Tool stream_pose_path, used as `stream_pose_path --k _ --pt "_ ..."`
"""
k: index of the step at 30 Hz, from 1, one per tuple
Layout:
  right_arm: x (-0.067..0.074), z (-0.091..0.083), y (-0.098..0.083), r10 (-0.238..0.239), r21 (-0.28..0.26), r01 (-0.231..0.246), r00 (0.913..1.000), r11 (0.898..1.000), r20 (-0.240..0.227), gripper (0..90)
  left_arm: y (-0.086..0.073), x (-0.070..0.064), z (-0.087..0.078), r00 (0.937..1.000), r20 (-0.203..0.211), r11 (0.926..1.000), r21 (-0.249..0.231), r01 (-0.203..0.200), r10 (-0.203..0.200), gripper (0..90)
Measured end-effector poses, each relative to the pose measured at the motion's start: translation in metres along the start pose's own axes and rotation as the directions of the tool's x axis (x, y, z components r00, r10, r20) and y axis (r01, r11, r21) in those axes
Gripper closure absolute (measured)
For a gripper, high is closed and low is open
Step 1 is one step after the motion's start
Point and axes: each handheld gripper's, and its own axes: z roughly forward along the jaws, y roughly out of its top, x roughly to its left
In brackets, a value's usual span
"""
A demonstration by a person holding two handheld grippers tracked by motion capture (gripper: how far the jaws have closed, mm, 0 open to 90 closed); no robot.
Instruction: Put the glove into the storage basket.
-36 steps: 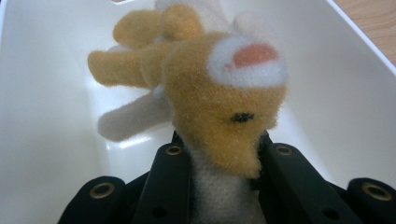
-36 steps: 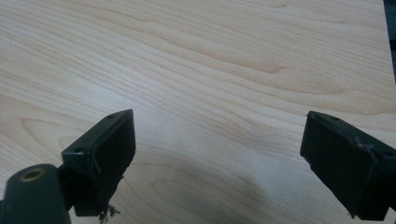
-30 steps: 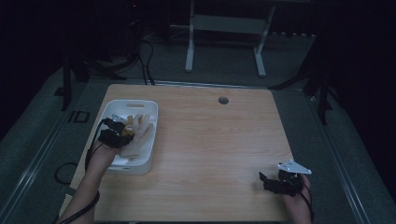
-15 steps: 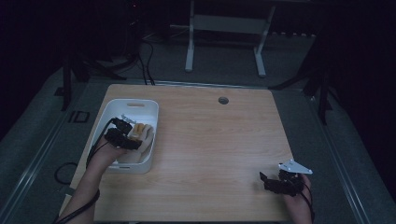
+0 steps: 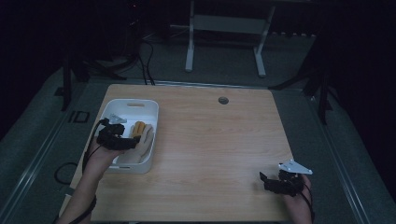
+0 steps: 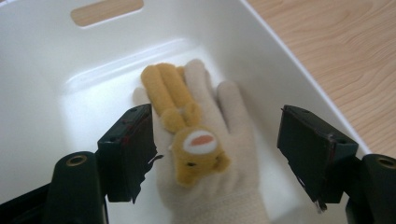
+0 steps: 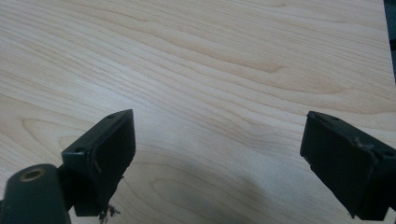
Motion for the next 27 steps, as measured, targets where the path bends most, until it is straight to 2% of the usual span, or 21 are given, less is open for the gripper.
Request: stream_pose_path --k 3,8,13,18,21,23,26,27 --pt "0.000 0.000 0.000 0.002 -0.004 -0.002 1.0000 1.000 -0.002 10.2 -0.006 -0.002 -0.006 0.9999 -0.002 0.9987 -0.050 0.011 -0.011 24.9" --pt "-0.001 0.000 0.000 0.002 0.001 -0.002 1.0000 1.000 -0.002 10.2 -0.017 -0.004 -0.011 0.9988 -0.002 0.9939 -0.099 0.049 -0.050 16.9" --pt "0.000 0.000 0.000 0.001 -0.002 -0.001 1.0000 1.000 -0.003 10.2 -0.025 -0.006 -0.015 0.9987 0.000 0.9911 -0.123 0.050 -0.051 15.1" --pt "0.000 0.000 -0.001 0.000 -0.001 0.000 1.0000 1.000 -0.004 10.2 -0.036 -0.011 -0.025 0.9980 0.009 0.9775 -0.201 0.064 -0.063 13.3" --pt "-0.001 0.000 -0.001 0.001 0.000 -0.001 1.0000 1.000 -0.003 10.2 -0.043 -0.016 -0.032 0.9990 0.009 0.9693 -0.242 0.045 -0.044 13.2" --pt "-0.001 0.001 -0.001 0.002 0.001 -0.002 1.0000 1.000 -0.003 10.2 -0.047 -0.019 -0.037 0.9992 0.024 0.9591 -0.281 0.037 -0.031 13.2" --pt "0.000 0.001 -0.001 0.001 0.001 -0.001 1.0000 1.000 -0.004 10.2 -0.054 -0.027 -0.042 0.9997 0.025 0.9516 -0.307 0.014 -0.007 13.2" --pt "0.000 0.000 0.000 0.003 0.000 -0.003 1.0000 1.000 -0.005 10.2 -0.057 -0.029 -0.042 0.9997 0.023 0.9528 -0.304 0.004 0.003 13.2"
